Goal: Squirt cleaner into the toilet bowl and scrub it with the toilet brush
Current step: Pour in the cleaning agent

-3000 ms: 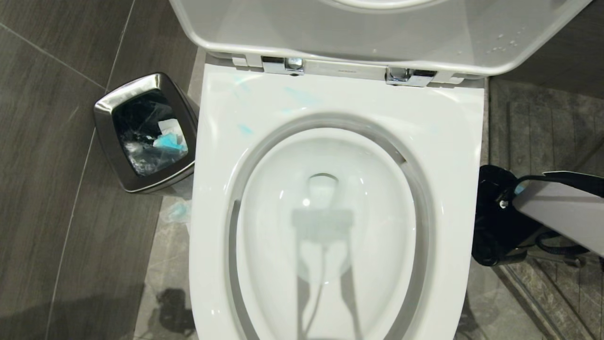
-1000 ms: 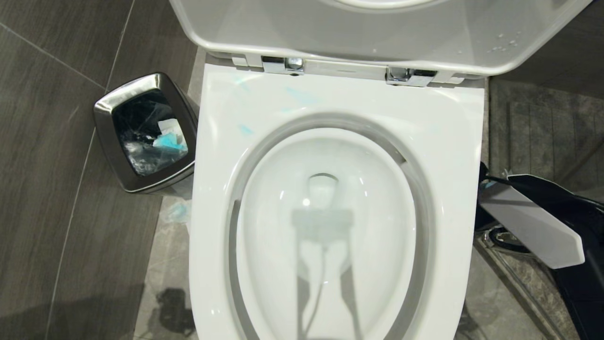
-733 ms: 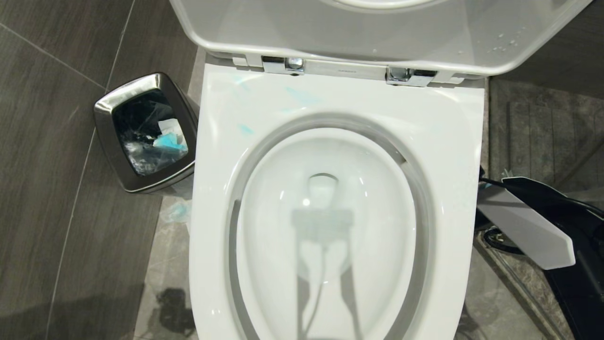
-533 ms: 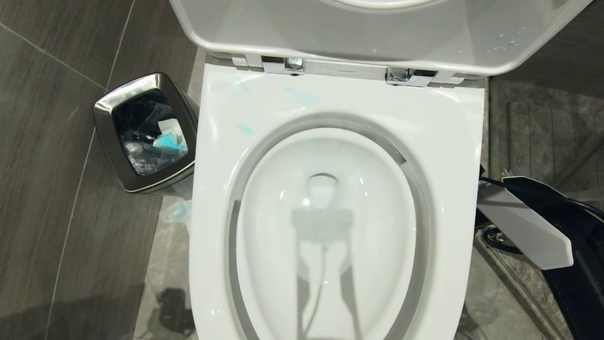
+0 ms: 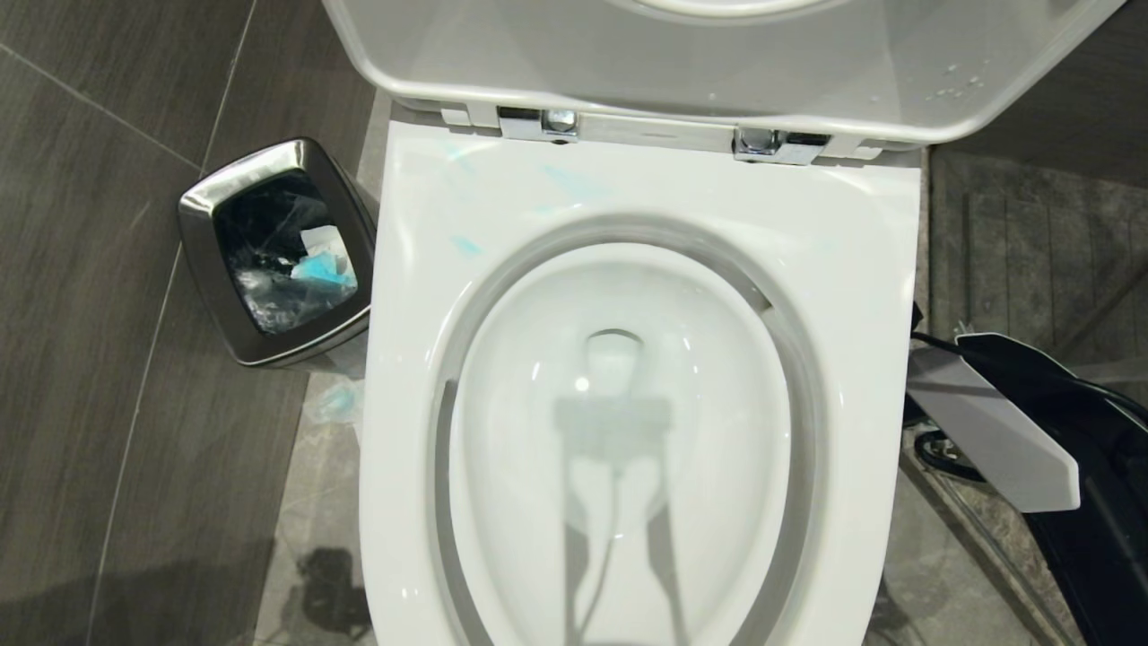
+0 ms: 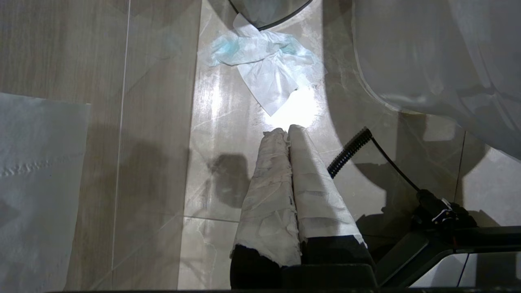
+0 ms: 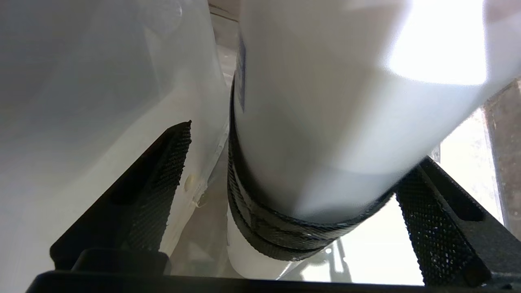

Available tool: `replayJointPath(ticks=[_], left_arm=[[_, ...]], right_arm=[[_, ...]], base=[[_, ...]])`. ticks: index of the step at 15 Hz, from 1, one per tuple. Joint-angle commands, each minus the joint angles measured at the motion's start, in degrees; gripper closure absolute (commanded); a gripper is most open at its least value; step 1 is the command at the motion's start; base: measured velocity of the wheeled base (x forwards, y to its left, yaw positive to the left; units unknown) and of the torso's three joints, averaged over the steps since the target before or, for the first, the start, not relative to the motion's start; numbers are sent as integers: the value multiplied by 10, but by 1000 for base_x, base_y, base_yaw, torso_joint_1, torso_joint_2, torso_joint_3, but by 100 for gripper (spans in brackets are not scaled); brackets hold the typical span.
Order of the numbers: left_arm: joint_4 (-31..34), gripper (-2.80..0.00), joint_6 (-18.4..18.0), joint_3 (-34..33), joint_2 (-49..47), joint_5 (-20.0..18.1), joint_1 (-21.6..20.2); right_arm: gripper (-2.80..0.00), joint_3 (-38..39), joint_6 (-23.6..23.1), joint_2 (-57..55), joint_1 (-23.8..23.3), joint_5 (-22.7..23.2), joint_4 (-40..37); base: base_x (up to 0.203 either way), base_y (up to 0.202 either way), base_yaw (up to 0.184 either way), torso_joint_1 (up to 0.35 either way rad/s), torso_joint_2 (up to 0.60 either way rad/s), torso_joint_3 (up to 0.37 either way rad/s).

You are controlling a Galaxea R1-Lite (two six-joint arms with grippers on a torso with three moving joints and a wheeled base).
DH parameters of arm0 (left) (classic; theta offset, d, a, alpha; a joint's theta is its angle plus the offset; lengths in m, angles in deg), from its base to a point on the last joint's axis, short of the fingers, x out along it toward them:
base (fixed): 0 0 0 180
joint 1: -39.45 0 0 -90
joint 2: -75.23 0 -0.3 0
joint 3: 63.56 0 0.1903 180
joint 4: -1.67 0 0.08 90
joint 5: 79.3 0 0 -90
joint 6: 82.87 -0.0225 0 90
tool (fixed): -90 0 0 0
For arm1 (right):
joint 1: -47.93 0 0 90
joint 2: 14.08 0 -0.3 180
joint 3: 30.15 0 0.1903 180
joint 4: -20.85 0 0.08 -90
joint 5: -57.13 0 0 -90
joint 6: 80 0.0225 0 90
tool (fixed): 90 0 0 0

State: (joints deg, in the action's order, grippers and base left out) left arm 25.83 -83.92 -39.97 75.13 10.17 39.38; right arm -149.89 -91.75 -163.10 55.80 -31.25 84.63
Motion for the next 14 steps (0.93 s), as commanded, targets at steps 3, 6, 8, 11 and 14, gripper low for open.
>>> replayJointPath(ticks=[3,6,8,11,14], left_arm=[[0,0,0,0,-1,0,0],[0,0,0,0,-1,0,0],[0,0,0,0,-1,0,0],[1,0,0,0,-1,0,0],[0,0,0,0,-1,0,0]], right_arm=[[-280,-9,-7,-16,2,0,5],[-280,-20,-12,-24,2,0,5],[-280,-23,-13,-29,2,0,5],[-280,-41,-21,-35,2,0,3],[-280,-84,-25,-48,2,0,-9]], base=[[0,0,0,0,0,0],[0,0,0,0,0,0],[0,0,0,0,0,0],[0,0,0,0,0,0],[0,0,0,0,0,0]])
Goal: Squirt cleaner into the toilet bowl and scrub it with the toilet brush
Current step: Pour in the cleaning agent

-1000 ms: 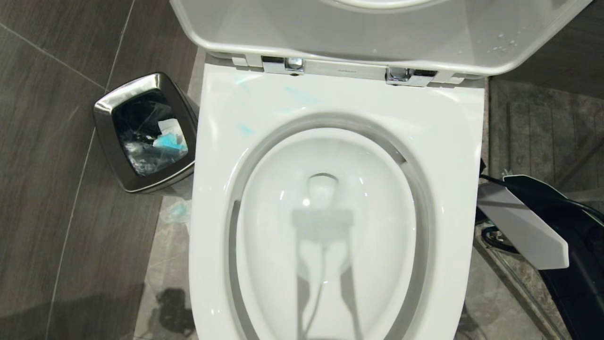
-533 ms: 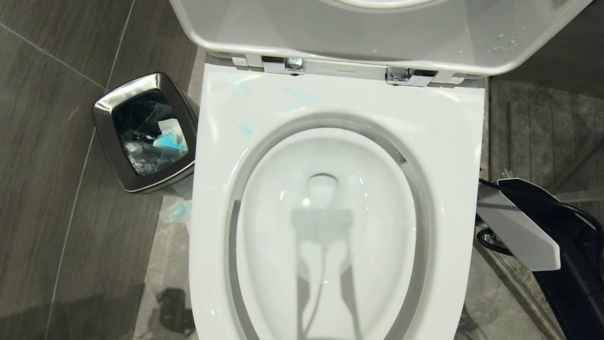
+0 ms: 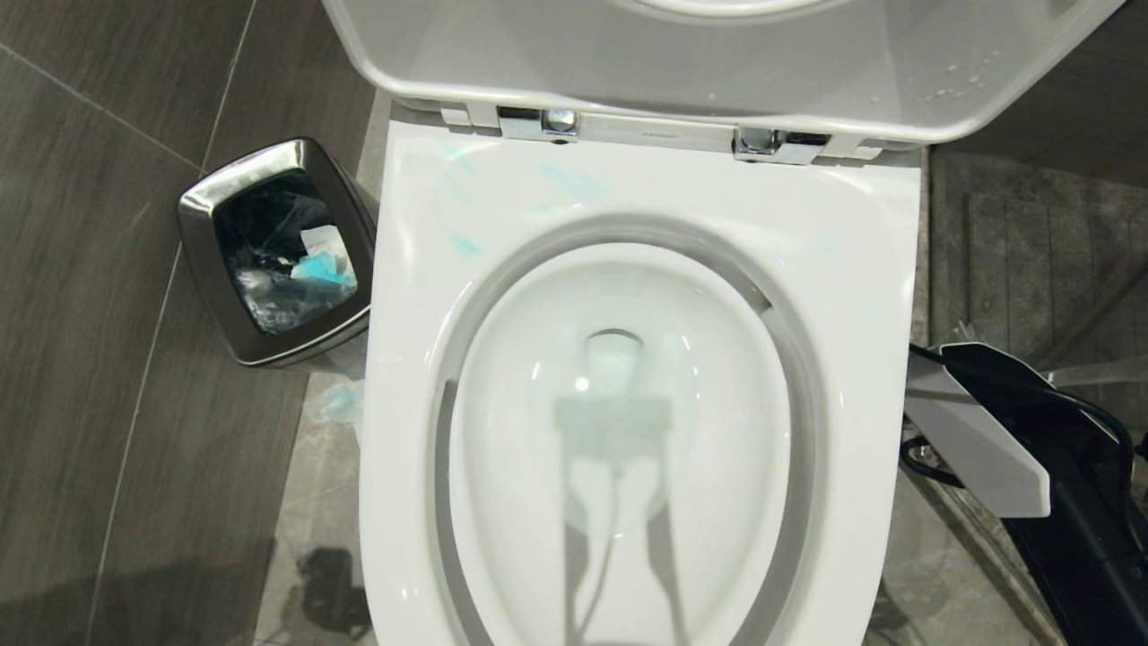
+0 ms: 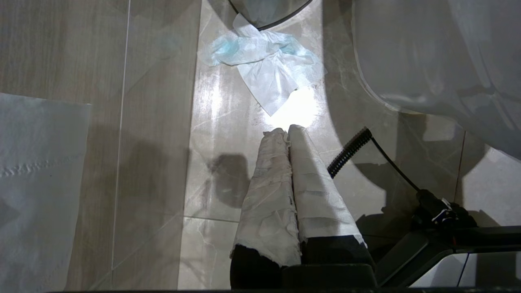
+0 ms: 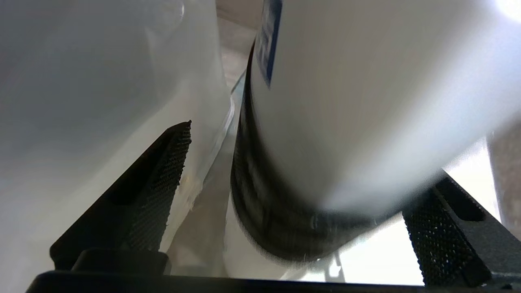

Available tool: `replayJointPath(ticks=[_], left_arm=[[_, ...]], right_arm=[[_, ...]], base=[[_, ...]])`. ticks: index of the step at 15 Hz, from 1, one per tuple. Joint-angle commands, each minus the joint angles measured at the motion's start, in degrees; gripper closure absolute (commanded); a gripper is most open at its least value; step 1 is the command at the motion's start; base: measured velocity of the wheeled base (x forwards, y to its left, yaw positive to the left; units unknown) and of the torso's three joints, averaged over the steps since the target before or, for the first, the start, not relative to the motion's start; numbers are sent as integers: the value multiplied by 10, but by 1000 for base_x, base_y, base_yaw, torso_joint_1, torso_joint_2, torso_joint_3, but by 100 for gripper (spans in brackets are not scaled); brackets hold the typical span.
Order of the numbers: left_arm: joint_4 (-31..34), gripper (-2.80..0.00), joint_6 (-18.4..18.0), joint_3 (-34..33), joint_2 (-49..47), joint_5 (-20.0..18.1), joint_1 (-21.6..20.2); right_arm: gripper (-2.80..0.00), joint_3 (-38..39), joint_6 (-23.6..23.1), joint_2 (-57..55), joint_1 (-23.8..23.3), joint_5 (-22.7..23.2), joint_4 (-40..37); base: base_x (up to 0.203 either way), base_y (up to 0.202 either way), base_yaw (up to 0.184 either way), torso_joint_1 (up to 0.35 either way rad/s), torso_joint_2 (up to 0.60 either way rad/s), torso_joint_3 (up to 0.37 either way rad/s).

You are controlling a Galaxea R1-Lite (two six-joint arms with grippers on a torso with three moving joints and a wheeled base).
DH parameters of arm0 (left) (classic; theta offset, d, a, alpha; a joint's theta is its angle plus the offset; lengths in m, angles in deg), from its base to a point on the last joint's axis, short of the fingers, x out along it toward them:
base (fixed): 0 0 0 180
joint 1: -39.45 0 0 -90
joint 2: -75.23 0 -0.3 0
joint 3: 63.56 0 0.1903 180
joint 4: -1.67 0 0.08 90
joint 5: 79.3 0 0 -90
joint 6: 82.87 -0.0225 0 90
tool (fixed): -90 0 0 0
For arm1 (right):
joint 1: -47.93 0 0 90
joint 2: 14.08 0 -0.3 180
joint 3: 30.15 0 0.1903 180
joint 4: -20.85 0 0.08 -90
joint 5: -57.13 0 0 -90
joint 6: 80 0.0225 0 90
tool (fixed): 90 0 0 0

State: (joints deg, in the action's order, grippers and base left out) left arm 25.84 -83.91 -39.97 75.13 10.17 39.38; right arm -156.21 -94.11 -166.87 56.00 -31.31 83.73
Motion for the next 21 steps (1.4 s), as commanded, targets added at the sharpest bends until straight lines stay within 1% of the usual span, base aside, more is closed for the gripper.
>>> replayJointPath(ticks=[1,3,6,9,12,21], left_arm=[[0,0,0,0,-1,0,0],[0,0,0,0,-1,0,0],[0,0,0,0,-1,0,0],[0,0,0,0,-1,0,0],[0,0,0,0,-1,0,0],[0,0,0,0,-1,0,0]], right_arm=[[-280,-34,-5,-16,0,0,-6],[-280,-57,-9,-29,0,0,-12],[-280,-63,-9,-36,0,0,-15],[-280,-101,-9,-48,0,0,-29],[-280,-105,-10,-49,0,-4,-40],[-280,-106,-10,-46,1,-2,-39]], base=[[0,0,0,0,0,0],[0,0,0,0,0,0],[0,0,0,0,0,0],[0,0,0,0,0,0],[0,0,0,0,0,0],[0,0,0,0,0,0]])
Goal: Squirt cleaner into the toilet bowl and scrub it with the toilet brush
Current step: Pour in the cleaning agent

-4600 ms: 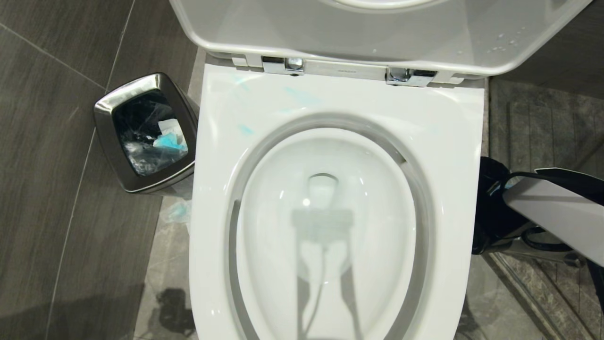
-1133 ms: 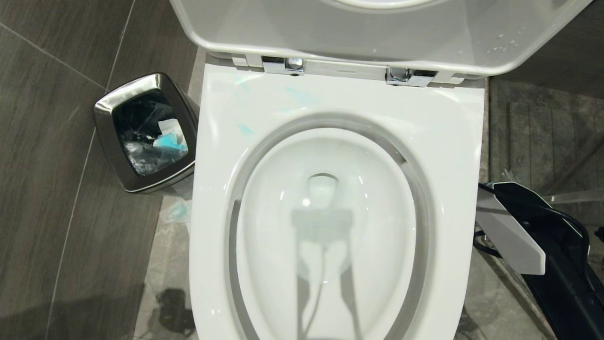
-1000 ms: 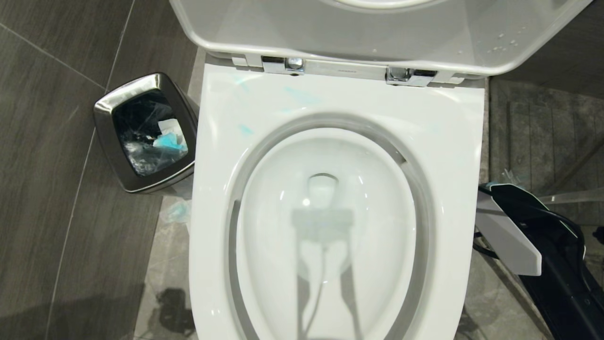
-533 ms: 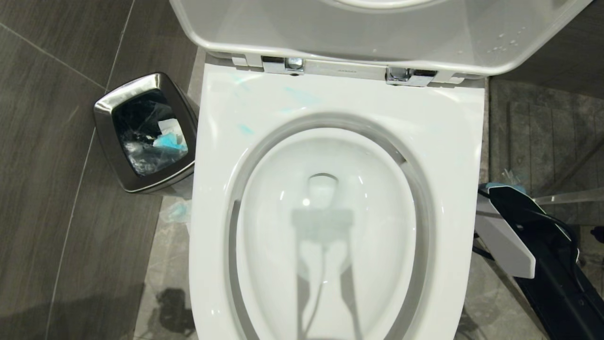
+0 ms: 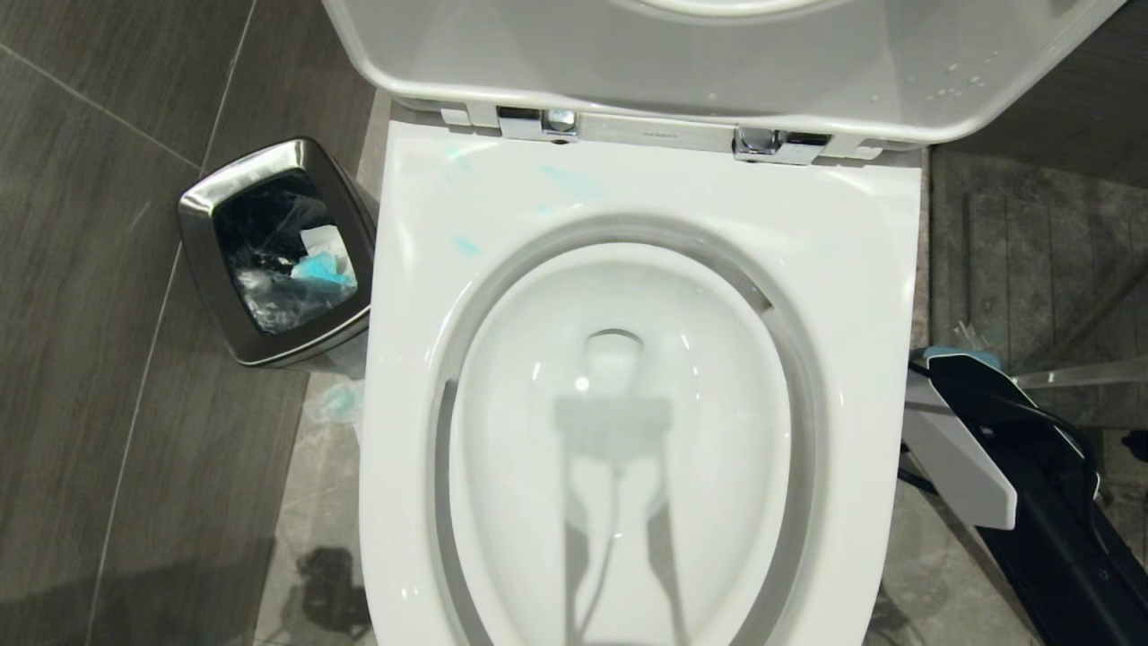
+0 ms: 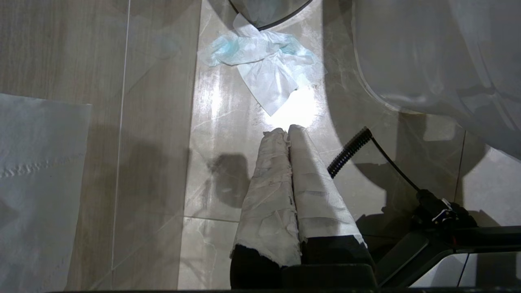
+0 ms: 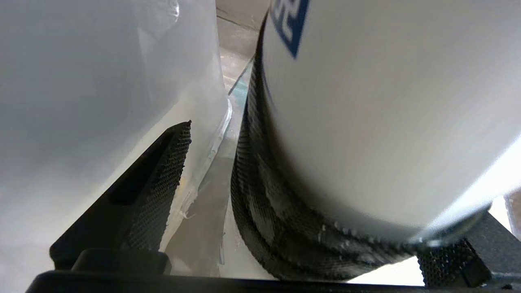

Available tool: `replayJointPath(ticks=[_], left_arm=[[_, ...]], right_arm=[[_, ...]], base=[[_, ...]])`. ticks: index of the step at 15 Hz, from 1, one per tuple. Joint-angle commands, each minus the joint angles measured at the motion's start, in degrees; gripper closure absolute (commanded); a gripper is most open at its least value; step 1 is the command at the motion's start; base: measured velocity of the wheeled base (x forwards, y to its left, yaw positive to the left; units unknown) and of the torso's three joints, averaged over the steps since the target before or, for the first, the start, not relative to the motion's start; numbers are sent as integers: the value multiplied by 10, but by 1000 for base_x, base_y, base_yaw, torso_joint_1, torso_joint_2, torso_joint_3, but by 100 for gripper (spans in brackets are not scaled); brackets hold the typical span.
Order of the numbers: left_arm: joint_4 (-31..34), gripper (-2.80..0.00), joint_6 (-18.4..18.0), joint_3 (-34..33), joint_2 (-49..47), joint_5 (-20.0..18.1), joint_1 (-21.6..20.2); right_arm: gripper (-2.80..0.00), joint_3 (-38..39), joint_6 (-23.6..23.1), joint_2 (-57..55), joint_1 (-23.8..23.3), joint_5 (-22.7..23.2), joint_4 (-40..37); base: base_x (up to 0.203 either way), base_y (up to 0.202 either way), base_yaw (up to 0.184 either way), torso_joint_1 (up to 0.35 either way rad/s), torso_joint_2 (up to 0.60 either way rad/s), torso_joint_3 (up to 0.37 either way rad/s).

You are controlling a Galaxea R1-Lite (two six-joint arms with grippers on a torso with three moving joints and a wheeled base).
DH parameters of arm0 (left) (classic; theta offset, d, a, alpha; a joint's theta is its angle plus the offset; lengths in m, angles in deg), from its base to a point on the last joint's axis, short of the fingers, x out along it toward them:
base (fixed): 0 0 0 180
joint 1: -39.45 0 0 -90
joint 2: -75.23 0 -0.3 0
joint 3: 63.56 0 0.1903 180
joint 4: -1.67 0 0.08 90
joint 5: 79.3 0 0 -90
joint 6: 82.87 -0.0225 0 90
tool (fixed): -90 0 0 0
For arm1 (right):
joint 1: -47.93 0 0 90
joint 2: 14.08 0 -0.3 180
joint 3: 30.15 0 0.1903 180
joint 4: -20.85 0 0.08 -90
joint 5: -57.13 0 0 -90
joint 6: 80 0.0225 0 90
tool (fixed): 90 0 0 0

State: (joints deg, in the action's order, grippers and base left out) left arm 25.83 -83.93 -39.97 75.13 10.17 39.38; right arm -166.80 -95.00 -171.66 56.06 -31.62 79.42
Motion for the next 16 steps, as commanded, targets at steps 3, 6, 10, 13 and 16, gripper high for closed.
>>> replayJointPath(ticks=[3,6,10,13,16], left_arm=[[0,0,0,0,-1,0,0],[0,0,0,0,-1,0,0],[0,0,0,0,-1,0,0],[0,0,0,0,-1,0,0],[0,0,0,0,-1,0,0]], right_arm=[[0,-2,-3,4,0,2,3],[0,-2,-6,7,0,2,-5],[0,-2,-6,14,0,2,-13],[0,-2,-6,17,-1,2,-13],[0,-1,-5,20,-2,5,0]], base=[[0,0,0,0,0,0],[0,0,0,0,0,0],[0,0,0,0,0,0],[0,0,0,0,0,0],[0,0,0,-1,9,0]])
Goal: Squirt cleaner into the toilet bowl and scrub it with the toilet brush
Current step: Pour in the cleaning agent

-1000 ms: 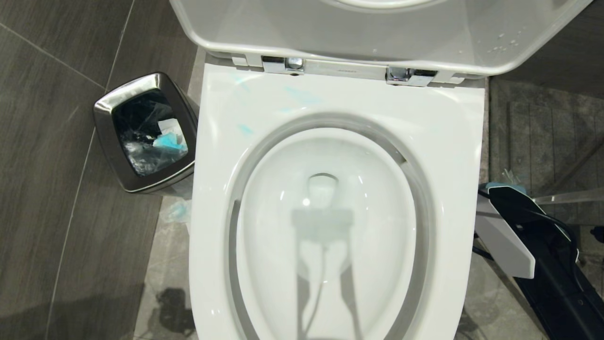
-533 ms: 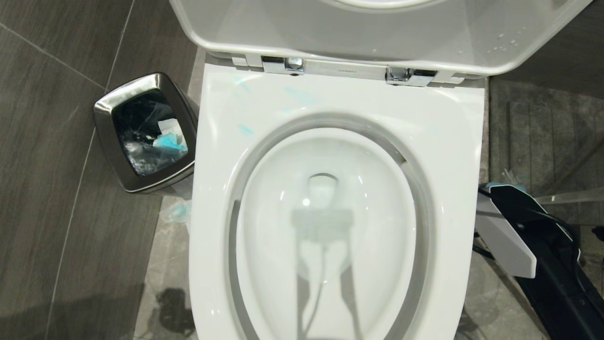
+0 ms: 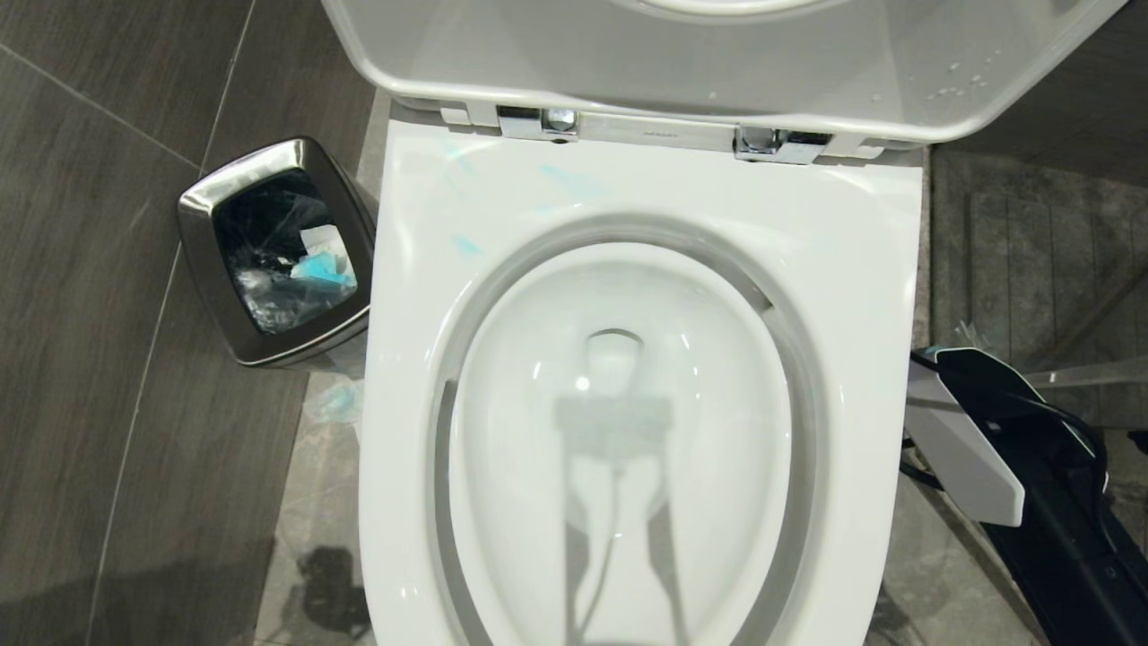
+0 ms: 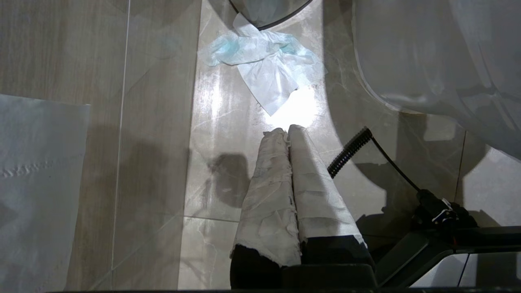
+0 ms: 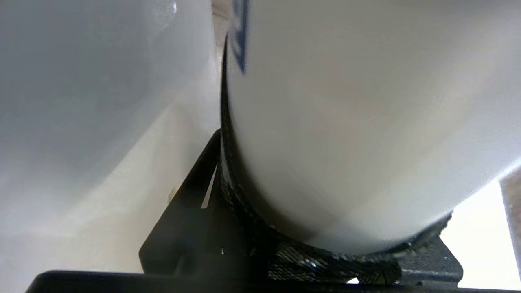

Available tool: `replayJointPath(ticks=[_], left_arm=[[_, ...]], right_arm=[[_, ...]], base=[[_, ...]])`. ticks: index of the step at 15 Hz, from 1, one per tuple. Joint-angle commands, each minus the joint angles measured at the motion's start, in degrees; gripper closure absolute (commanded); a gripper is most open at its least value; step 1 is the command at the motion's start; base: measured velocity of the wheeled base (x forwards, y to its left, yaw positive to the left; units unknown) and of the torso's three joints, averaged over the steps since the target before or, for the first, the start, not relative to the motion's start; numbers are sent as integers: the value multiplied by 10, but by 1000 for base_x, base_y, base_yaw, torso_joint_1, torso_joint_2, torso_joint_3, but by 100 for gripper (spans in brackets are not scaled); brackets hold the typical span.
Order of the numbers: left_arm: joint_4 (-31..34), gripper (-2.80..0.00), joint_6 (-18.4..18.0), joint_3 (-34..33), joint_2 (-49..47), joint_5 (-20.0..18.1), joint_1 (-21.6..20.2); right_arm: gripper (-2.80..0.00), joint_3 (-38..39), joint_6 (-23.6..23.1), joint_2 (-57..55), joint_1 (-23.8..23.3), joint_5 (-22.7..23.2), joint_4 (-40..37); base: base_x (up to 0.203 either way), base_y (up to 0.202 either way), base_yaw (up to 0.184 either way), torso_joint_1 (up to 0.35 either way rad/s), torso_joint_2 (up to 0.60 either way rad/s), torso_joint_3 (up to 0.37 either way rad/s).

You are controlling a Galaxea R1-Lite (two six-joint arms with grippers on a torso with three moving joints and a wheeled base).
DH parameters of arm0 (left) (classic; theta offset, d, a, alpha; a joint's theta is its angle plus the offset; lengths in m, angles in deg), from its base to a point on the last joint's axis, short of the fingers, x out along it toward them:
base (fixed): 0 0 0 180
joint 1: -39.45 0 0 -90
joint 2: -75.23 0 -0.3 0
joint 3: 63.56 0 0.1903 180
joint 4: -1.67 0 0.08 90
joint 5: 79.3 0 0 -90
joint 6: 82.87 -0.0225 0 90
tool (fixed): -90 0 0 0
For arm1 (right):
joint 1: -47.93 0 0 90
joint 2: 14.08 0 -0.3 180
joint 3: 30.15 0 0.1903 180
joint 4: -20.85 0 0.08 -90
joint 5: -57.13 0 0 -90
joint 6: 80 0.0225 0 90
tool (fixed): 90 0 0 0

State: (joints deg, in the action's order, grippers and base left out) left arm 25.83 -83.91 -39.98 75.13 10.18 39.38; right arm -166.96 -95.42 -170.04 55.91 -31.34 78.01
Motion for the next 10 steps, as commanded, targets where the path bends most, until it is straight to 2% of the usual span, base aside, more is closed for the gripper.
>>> replayJointPath(ticks=[1,10], left_arm=[[0,0,0,1,-1,0,0],[0,0,0,0,-1,0,0]], right_arm=[[0,1,0,5,-1,1,24],[0,13,4,23,-29,-15,58]], base=[[0,0,0,0,0,0],[0,0,0,0,0,0]])
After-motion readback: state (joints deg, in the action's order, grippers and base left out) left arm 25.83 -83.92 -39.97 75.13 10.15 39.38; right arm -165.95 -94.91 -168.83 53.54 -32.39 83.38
